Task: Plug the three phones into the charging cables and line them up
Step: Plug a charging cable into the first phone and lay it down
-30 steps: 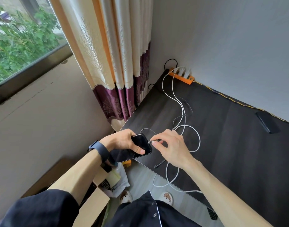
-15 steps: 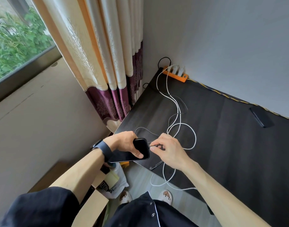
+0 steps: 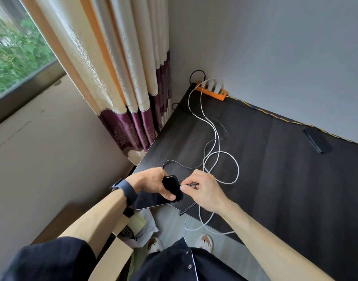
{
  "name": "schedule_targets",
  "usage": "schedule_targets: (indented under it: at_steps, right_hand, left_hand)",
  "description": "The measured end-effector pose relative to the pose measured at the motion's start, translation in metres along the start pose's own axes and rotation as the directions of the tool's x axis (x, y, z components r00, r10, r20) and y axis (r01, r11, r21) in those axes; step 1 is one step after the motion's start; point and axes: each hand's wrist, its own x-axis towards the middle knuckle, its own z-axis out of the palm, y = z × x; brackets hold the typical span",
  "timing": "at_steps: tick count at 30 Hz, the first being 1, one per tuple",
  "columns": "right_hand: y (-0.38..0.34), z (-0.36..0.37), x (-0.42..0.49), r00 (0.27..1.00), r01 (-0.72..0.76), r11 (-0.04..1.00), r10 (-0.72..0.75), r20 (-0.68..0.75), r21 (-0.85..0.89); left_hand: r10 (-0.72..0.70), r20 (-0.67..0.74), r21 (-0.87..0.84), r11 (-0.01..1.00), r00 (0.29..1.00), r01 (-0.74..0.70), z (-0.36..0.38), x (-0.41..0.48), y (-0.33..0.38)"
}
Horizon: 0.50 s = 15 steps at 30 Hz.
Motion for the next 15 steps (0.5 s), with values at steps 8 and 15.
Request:
schedule_targets:
  at_steps: [8,15]
  right_hand:
    - [0.014,0.007,0.001,0.971,-0.075,0.99,0.1,0.216,-0.12]
    - [0.026,0.012,0.007,0.974,-0.224,0.974,0.226,0.035,-0.041]
  left_hand:
    - [-0.071,0.164,0.149,0.988,0.984,0.046,0.004,0.008,0.006]
    - [-0.179,-0.401,-0.022,0.982,0.898,0.186,0.011,0.008,-0.015]
